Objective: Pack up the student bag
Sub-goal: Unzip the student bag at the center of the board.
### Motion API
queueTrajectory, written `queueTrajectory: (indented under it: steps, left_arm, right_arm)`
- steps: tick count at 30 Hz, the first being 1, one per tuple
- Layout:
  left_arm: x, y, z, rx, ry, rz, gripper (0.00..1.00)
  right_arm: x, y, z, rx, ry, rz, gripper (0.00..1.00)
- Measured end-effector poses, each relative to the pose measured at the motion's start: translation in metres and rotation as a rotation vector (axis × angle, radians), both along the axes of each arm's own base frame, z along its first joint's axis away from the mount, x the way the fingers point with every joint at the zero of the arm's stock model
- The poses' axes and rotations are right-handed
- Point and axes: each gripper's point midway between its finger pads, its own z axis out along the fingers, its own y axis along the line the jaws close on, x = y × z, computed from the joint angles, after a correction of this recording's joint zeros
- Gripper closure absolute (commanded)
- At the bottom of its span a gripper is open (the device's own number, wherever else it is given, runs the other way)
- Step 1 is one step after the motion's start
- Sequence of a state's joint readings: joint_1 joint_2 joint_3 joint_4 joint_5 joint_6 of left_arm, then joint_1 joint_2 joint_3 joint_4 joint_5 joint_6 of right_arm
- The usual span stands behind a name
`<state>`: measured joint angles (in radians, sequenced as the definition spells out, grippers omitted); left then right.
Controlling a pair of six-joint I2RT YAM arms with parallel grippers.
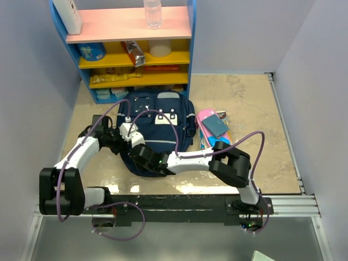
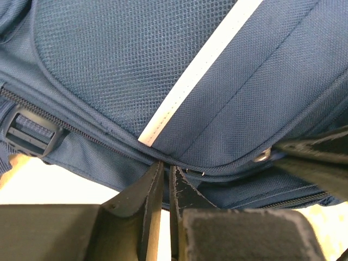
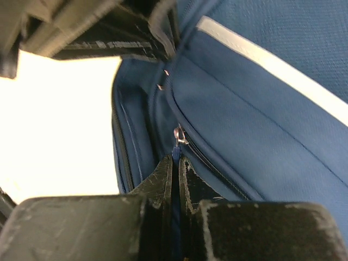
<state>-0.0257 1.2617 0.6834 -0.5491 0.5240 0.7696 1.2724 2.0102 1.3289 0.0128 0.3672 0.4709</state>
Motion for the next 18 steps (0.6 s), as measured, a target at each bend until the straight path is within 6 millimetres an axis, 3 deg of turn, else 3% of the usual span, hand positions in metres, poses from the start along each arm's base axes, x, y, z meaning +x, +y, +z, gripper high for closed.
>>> queueTrajectory:
  steps: [2,3,4,6,7,9,10,11,15,18]
  left_arm:
    - [0.001,0.001,0.001,-0.008,0.003,0.007,0.86]
    - [0.001,0.002,0.002,-0.011,0.002,0.007,0.87]
    - [0.002,0.003,0.003,-0.013,0.000,0.008,0.86]
    - [0.003,0.004,0.004,-0.016,0.001,0.009,0.86]
    - [0.002,0.004,0.005,-0.021,0.004,0.010,0.86]
    - [0.003,0.001,0.007,-0.036,0.006,-0.008,0.85]
    - [0.002,0.000,0.008,-0.046,0.008,-0.019,0.84]
    - [0.000,-0.002,0.009,-0.061,0.017,-0.028,0.83]
    - [0.004,0.003,0.020,-0.113,0.027,-0.026,0.76]
    - [0.017,0.017,0.037,-0.120,-0.011,-0.002,0.69]
  right_arm:
    - [0.002,0.008,0.000,0.031,-0.013,0.001,1.00]
    - [0.004,0.012,0.000,0.047,-0.020,0.002,0.94]
    - [0.005,0.016,0.000,0.061,-0.028,0.002,0.82]
    - [0.006,0.019,-0.001,0.071,-0.034,0.001,0.74]
    - [0.006,0.019,0.000,0.075,-0.036,0.004,0.64]
    - [0.005,0.020,0.005,0.092,-0.039,0.013,0.55]
    - [0.003,0.018,0.008,0.096,-0.040,0.019,0.43]
    - [0.002,0.015,0.014,0.106,-0.038,0.026,0.39]
    - [-0.002,-0.005,0.058,0.155,-0.038,0.036,0.33]
    - [-0.003,-0.030,0.112,0.232,-0.056,0.026,0.30]
